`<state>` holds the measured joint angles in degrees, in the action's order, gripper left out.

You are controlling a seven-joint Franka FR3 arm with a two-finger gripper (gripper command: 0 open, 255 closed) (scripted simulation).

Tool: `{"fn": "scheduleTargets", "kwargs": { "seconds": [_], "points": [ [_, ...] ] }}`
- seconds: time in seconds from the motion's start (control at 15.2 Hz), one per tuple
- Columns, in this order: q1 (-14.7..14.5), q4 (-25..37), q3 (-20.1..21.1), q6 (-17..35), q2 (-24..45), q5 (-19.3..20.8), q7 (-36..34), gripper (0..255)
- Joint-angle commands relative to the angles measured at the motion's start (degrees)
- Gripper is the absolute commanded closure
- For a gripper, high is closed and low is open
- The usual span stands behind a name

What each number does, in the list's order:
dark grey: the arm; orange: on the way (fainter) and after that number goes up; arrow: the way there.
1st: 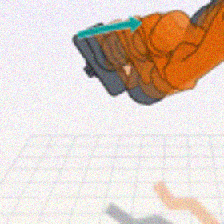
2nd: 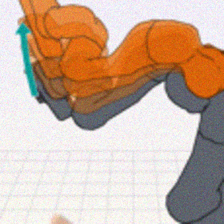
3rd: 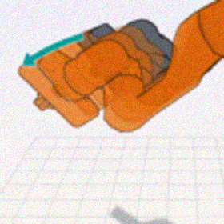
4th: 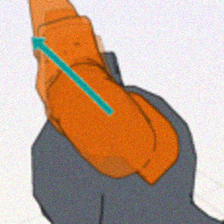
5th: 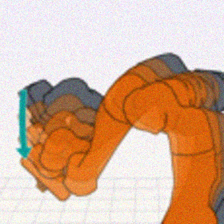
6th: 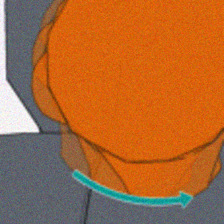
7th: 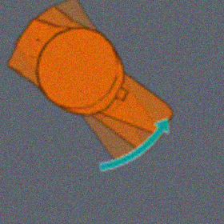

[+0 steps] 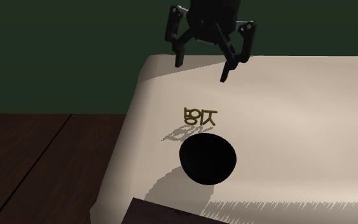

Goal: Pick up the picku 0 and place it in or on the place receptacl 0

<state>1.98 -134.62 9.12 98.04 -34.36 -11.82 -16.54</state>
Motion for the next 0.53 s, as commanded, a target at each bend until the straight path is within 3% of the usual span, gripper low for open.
{"fn": "scheduleTargets", "kwargs": {
  "seconds": [0.0, 0.46],
  "points": [
    [0.8, -0.7, 1.8, 4.0, 3.0, -1.0, -4.4, 0],
    [3.4, 1.2, 7.5, 16.1, 16.0, -2.2, -19.9, 0]
  ]
}}
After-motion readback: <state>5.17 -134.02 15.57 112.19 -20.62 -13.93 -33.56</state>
